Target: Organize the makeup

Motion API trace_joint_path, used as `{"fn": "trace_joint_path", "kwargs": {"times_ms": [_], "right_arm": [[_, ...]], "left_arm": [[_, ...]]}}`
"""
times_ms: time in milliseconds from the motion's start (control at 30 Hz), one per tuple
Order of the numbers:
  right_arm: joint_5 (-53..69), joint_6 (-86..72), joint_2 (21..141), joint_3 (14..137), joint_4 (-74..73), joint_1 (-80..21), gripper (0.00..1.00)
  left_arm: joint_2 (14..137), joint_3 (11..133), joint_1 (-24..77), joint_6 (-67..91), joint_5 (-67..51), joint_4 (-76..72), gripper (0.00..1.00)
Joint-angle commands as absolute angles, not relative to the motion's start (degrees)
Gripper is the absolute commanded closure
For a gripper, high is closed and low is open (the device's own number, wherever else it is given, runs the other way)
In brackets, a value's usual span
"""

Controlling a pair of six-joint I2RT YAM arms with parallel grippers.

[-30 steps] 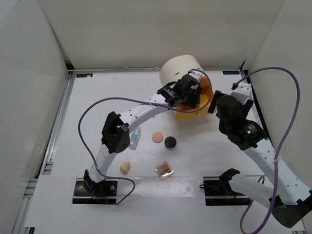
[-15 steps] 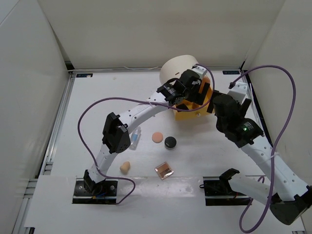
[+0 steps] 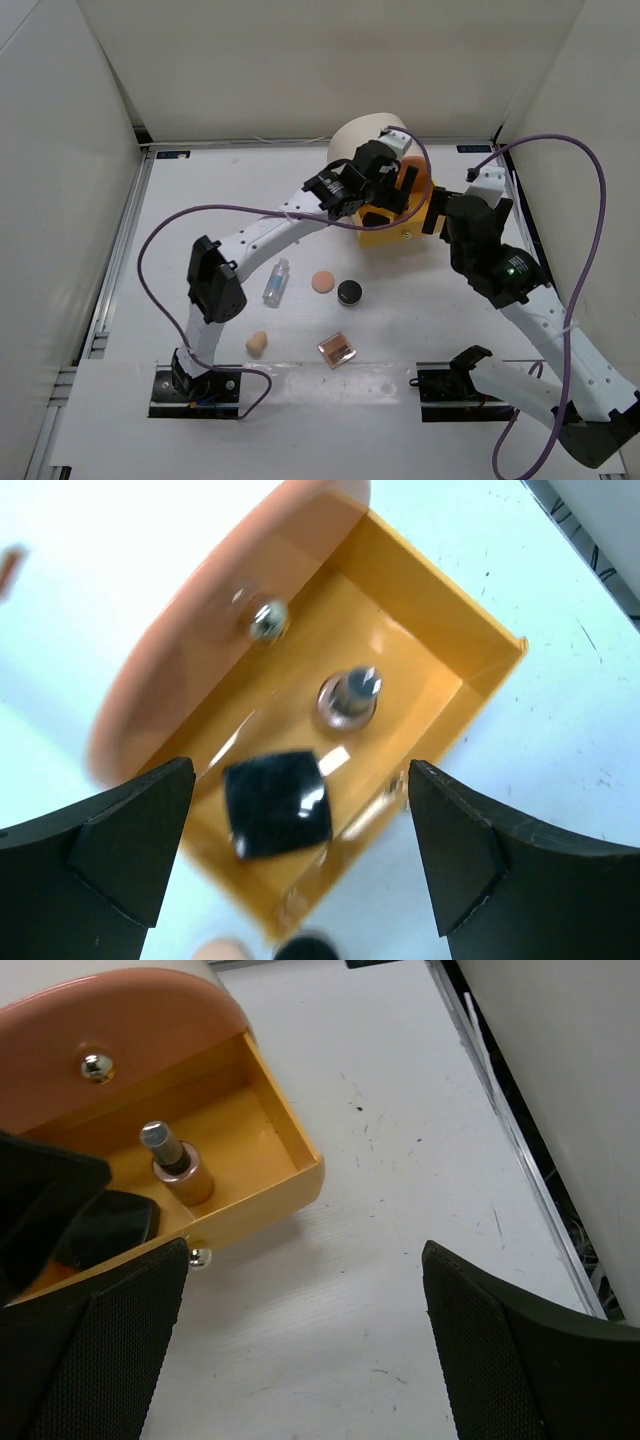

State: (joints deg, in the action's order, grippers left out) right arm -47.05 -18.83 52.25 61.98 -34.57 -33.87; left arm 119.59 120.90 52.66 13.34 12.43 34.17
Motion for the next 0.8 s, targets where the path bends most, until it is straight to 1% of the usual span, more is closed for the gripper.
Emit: {"fn": "trace_joint_path", "kwargs": {"times_ms": [0, 167, 200, 267, 333, 367, 400, 467, 500, 567, 600, 633, 667, 700, 767], "right_arm": [[-41.5, -15.1, 50.1, 63.1, -33.0, -33.7, 0.01], [-30.8, -12.3, 49.6, 63.5, -35.3, -34.1, 0.01], [-28.3, -11.6, 50.1, 63.5, -35.9, -34.1, 0.01], [-27.8, -11.2, 52.7, 63.6, -36.2, -34.1, 0.02], [-28.1, -11.3, 55.9, 63.8, -35.3, -34.3, 0.07], [-28.1, -10.9, 56.8, 63.8, -35.0, -34.3, 0.07], [-25.7, -10.2, 57.5, 64.1, -34.3, -34.3, 0.09], [-21.3, -8.8, 58.4, 64.2, -32.9, -34.5, 0.10], [-14.1, -8.1, 58.7, 63.8, -32.7, -34.6, 0.12], [-7.1, -7.4, 58.3, 62.6, -32.3, -35.0, 0.12], [-3.6, -7.4, 58.2, 60.4, -32.0, -35.2, 0.11], [2.9, -7.4, 57.7, 59.1, -30.9, -35.3, 0.10], [4.6, -7.4, 57.7, 57.6, -30.2, -36.2, 0.09], [6.3, -7.7, 58.0, 55.0, -29.5, -38.0, 0.01], [5.9, -8.1, 59.4, 53.2, -28.5, -40.8, 0.01]], "left_arm": [[106.2, 114.6, 52.3, 13.5, 15.5, 32.3, 0.02], [92.8, 101.1, 51.4, 16.6, 23.5, 32.5, 0.02], [90.9, 96.0, 50.6, 17.6, 25.0, 32.5, 0.02], [84.0, 90.8, 49.8, 20.0, 25.4, 32.7, 0.02], [78.1, 81.6, 48.2, 23.4, 26.0, 33.0, 0.02], [76.0, 81.6, 48.2, 24.6, 26.5, 33.4, 0.02], [74.0, 78.0, 47.6, 25.8, 27.5, 35.1, 0.02], [68.7, 74.8, 47.1, 29.9, 29.2, 37.3, 0.02], [67.2, 71.5, 46.8, 30.9, 30.1, 39.7, 0.02], [62.3, 68.7, 46.2, 34.4, 30.8, 42.0, 0.02], [61.0, 67.5, 46.0, 35.2, 30.8, 44.2, 0.02], [59.8, 65.7, 45.4, 36.2, 30.8, 45.3, 0.02], [58.0, 64.9, 45.2, 38.0, 30.6, 46.2, 0.02], [57.3, 63.6, 45.0, 38.7, 30.2, 47.8, 0.02], [56.1, 62.7, 44.6, 40.0, 29.7, 49.6, 0.02]]}}
